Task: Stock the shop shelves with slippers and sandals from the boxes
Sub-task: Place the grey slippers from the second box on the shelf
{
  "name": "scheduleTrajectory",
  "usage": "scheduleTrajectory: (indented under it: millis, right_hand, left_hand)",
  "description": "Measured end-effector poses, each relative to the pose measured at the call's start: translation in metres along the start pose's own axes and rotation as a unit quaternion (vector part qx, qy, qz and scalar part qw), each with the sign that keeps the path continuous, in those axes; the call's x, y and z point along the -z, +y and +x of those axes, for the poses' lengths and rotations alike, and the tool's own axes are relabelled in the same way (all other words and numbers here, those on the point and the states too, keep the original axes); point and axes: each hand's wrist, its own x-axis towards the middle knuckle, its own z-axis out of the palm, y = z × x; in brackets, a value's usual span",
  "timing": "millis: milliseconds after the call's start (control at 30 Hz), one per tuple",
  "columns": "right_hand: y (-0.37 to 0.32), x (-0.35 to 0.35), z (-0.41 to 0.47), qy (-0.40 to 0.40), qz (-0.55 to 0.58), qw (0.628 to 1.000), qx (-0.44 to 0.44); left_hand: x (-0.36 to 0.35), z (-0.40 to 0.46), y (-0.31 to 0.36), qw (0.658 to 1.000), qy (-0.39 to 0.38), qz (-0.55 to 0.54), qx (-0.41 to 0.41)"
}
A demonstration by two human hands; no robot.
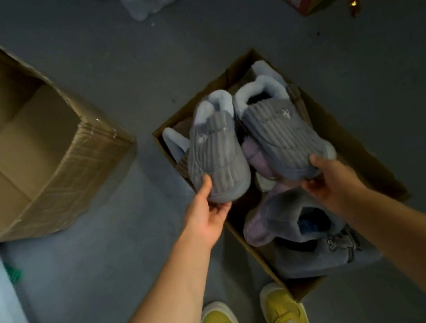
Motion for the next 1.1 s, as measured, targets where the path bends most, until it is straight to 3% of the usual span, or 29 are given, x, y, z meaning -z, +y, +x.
scheduleTrajectory:
  millis: [333, 700, 1100]
  right_hand:
    - [0.033, -0.031, -0.089, -0.127, 0.020, 0.991, -0.027]
    - [0.033, -0.080, -0.181, -0.202, -0.087, 0.975, -0.017]
    - [0.036, -0.144, -0.287, -0.269, -0.242, 0.932, -0.002]
  left_hand:
    - [0.041, -0.093, 0.007, 0.994, -0.022, -0.100, -0.038]
    - [0.079, -0.192, 0.047, 0.982, -0.006, -0.172, -0.076]
    - [0.128, -0.301, 0.087, 0.954, 0.025, -0.271, -0.126]
